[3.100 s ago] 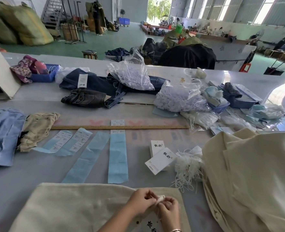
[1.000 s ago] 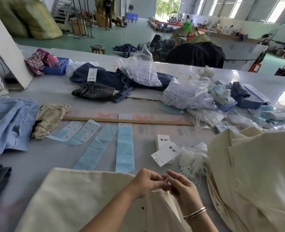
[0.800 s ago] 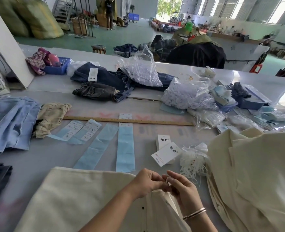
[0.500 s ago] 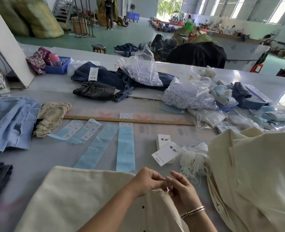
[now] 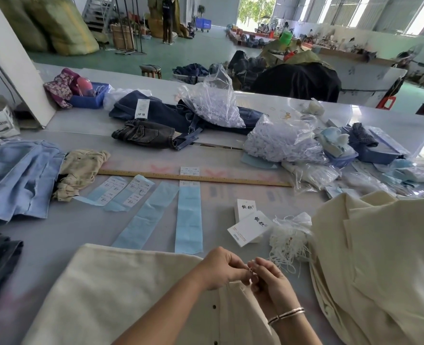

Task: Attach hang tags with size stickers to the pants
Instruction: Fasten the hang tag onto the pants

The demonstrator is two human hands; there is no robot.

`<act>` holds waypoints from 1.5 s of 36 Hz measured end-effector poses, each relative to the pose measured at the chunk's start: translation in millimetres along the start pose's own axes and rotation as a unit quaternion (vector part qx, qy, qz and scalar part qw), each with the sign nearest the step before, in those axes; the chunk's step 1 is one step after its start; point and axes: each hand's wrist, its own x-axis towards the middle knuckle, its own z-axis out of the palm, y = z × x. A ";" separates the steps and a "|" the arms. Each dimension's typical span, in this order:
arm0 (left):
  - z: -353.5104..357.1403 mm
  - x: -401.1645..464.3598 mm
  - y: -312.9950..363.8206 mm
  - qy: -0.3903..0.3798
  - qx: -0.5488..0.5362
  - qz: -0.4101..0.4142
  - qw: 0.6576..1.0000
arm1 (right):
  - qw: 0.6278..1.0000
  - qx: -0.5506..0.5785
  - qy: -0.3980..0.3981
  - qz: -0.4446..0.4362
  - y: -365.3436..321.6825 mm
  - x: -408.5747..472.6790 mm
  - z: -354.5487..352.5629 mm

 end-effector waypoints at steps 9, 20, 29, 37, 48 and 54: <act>-1.3 1.7 -3.9 -0.025 0.017 -0.014 0.999 | 0.999 -0.011 0.004 -0.033 0.3 1.3 -0.4; -2.0 1.3 -0.9 -0.033 0.023 -0.011 0.999 | 0.992 -0.100 -0.001 -0.078 3.5 7.5 -8.2; 4.7 -0.3 -10.5 0.005 -0.030 -0.009 1.000 | 0.997 -0.068 -0.009 -0.029 1.8 5.4 -5.1; 14.3 0.8 -9.1 0.040 -0.017 -0.003 0.999 | 0.997 -0.031 0.019 0.066 2.6 5.8 -7.8; 4.3 -11.8 -33.2 0.084 0.075 -0.038 0.993 | 0.995 -0.077 0.062 0.002 -3.4 2.4 -16.2; -92.3 -74.3 -91.9 0.296 0.315 -0.222 0.874 | 0.986 -0.077 0.129 -0.073 -17.1 -2.5 -36.5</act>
